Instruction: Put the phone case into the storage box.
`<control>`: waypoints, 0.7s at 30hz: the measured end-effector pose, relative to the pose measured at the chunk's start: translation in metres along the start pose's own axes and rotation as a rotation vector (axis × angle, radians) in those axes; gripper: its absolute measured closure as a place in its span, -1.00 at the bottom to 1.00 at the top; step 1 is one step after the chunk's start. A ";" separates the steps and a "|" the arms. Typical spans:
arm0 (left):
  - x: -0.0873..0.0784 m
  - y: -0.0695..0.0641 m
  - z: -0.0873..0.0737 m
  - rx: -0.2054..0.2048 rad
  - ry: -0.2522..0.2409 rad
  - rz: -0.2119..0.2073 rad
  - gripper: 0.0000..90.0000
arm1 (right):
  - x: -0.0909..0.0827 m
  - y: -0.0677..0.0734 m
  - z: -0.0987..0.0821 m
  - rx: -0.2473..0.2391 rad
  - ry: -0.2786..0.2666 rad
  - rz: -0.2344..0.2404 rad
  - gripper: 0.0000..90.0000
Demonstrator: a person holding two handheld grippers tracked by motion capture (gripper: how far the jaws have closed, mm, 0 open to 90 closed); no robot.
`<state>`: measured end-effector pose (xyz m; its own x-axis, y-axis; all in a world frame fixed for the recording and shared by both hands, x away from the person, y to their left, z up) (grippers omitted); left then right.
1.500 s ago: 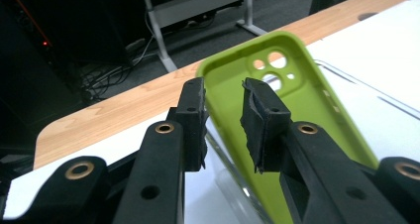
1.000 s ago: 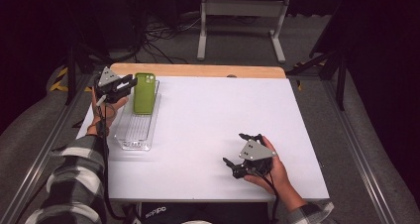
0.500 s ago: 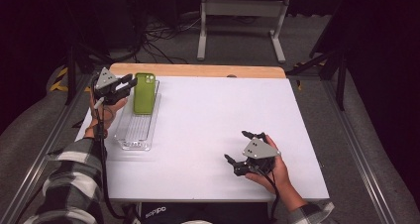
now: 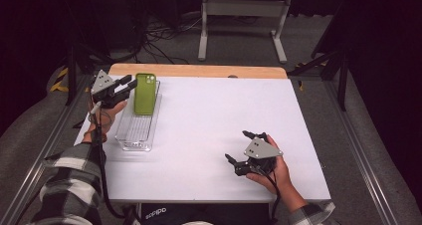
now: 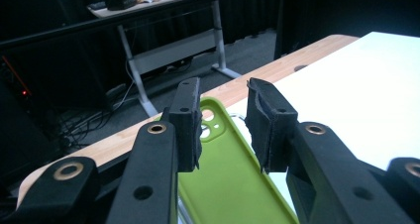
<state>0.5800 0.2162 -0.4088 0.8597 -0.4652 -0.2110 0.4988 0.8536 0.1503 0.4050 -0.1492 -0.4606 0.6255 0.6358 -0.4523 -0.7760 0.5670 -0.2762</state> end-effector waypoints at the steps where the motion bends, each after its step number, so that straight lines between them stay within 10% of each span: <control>1: -0.002 -0.001 0.001 0.001 -0.003 -0.003 0.48 | 0.000 0.000 0.000 0.000 0.000 0.000 -0.77; 21: -0.023 -0.014 0.004 -0.007 -0.032 0.014 -0.20 | -0.001 0.001 0.003 -0.003 -0.008 0.002 -0.77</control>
Point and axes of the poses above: each handheld gripper's, and its own axes: x roughly forward along the jaws, z roughly out of its top, y roughly to its left, the point moved 9 cm from there along x, roughly forward along the jaws, and after that the axes turned 6 degrees about z, right-handed, at the moved point
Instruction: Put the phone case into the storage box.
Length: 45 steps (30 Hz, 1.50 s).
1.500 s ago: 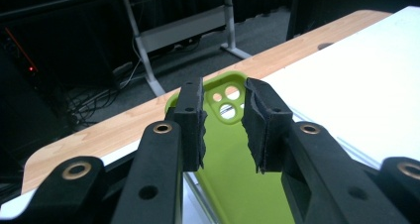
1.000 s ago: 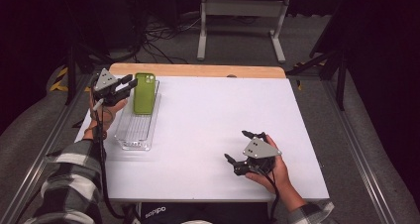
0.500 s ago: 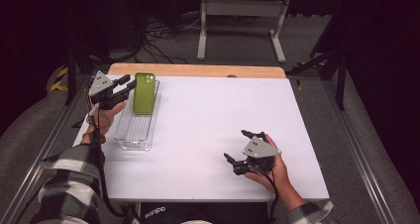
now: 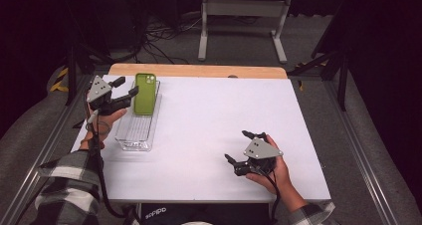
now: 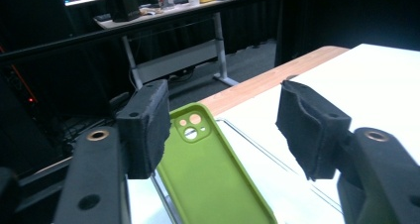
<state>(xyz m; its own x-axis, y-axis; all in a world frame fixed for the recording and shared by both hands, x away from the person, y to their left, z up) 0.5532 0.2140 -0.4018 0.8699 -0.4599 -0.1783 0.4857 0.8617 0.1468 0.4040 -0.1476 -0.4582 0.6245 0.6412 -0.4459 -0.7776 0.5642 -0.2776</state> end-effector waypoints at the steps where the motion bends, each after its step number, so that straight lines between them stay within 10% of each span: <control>1: -0.001 -0.001 0.000 -0.002 -0.001 0.001 -0.23 | 0.000 0.000 0.000 0.001 0.000 -0.001 -0.77; 26: -0.016 -0.028 0.005 -0.054 -0.025 -0.062 -0.79 | -0.002 0.000 0.002 -0.004 -0.012 -0.009 -0.77; 45: -0.023 -0.057 0.010 -0.014 -0.036 -0.106 -0.87 | -0.004 0.000 0.004 -0.012 -0.020 -0.011 -0.77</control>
Point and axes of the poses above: each handheld gripper's, and its own axes: x roughly forward along the jaws, z roughly out of its top, y roughly to its left, the point moved 9 cm from there along x, roughly forward along the jaws, and after that the axes turned 6 degrees about z, right-handed, at the moved point
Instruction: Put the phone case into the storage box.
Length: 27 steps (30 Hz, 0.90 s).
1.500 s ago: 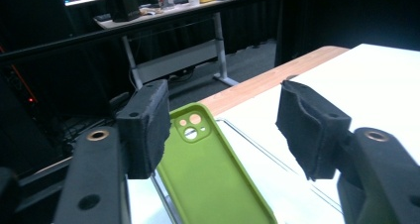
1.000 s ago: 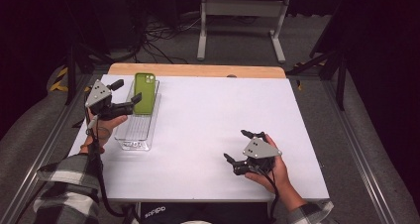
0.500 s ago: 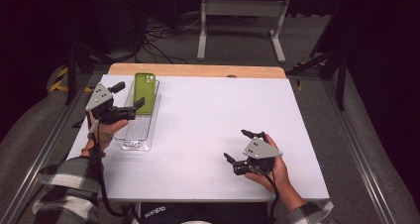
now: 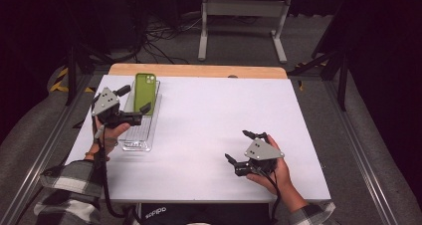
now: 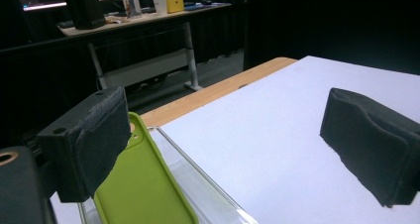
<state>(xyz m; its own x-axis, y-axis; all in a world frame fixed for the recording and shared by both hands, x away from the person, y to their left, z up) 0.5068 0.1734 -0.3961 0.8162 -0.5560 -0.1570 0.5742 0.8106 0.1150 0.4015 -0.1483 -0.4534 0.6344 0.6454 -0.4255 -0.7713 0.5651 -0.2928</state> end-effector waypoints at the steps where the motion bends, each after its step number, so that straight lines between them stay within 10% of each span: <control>1: 0.000 -0.001 0.001 0.003 -0.004 -0.001 -0.87 | 0.000 -0.001 0.001 -0.003 -0.005 -0.006 -0.76; 27: -0.018 -0.039 0.012 0.033 -0.048 -0.067 -0.89 | -0.007 0.000 0.008 0.006 -0.042 -0.009 -0.76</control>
Point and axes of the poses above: each handheld gripper's, and its own axes: x roughly forward along the jaws, z roughly out of its top, y roughly to its left, the point moved 9 cm from there along x, roughly forward along the jaws, and after that the axes turned 6 degrees about z, right-handed, at the moved point
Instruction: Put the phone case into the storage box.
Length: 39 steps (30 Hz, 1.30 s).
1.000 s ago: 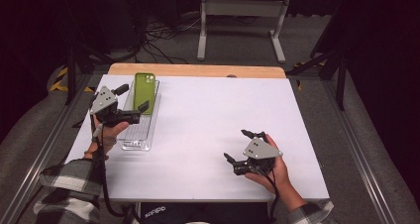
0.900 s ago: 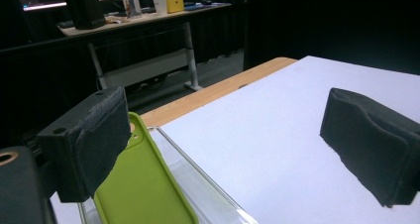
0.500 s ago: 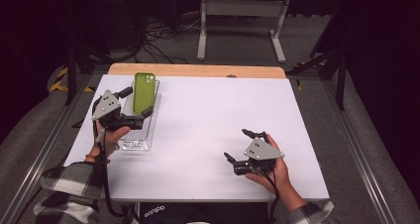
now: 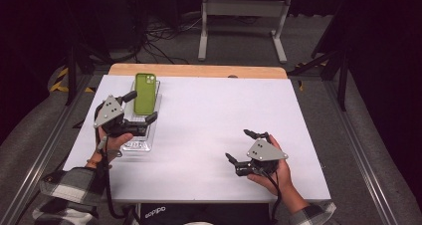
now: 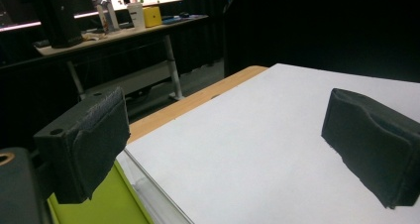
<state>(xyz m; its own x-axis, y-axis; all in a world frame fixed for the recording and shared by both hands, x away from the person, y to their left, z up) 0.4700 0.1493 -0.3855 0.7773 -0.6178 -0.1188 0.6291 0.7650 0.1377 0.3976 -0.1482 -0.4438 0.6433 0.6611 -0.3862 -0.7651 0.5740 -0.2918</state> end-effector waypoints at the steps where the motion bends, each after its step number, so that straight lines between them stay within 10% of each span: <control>1: 0.000 0.000 0.000 0.000 0.000 0.000 -0.89 | 0.000 0.000 0.000 0.003 -0.001 0.000 -0.76; 39: -0.023 -0.049 -0.011 0.059 -0.013 -0.054 -0.86 | -0.008 0.005 0.013 -0.007 -0.050 -0.007 -0.77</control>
<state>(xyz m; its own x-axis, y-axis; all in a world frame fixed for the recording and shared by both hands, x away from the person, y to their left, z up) 0.4214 0.1278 -0.4000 0.7419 -0.6606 -0.1151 0.6692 0.7186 0.1893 0.3885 -0.1443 -0.4308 0.6494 0.6801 -0.3402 -0.7604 0.5755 -0.3010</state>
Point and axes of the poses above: each handheld gripper's, and its own axes: x roughly forward along the jaws, z roughly out of its top, y roughly to its left, the point moved 9 cm from there along x, roughly forward along the jaws, and after that the axes turned 6 degrees about z, right-handed, at the moved point
